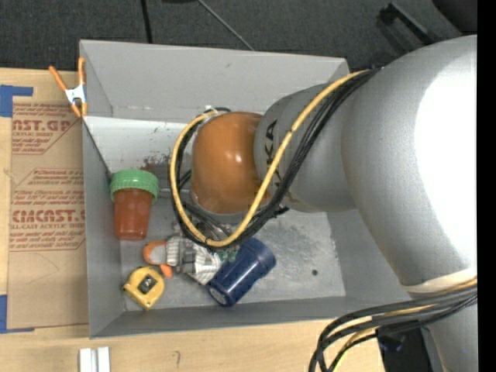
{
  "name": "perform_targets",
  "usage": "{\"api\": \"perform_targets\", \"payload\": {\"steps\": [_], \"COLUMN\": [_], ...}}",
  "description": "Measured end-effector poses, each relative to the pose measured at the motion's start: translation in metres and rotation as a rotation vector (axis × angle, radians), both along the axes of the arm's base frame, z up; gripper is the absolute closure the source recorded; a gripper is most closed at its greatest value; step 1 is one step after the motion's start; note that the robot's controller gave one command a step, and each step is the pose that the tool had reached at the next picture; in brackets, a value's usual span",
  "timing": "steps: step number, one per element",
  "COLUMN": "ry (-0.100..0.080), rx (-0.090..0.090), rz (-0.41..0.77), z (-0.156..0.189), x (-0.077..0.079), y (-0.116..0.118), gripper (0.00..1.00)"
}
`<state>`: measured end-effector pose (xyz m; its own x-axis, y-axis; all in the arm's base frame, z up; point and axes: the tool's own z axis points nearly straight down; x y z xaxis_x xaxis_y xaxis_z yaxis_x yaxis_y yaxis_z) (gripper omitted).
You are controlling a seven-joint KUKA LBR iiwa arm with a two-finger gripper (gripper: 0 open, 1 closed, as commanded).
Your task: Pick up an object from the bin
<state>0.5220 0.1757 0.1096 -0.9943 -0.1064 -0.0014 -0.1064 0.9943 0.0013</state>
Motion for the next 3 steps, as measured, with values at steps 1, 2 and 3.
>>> {"api": "perform_targets", "payload": {"steps": [1, 2, 3], "ry": [0.0, -0.001, 0.002], "rx": [0.0, 0.0, -0.001], "rz": [0.0, 0.0, 0.001], "z": [0.011, 0.017, 0.024], "x": [0.0, 0.0, -0.001], "y": [0.0, 0.0, 0.0], "gripper": [1.0, 1.0, 1.0]}}
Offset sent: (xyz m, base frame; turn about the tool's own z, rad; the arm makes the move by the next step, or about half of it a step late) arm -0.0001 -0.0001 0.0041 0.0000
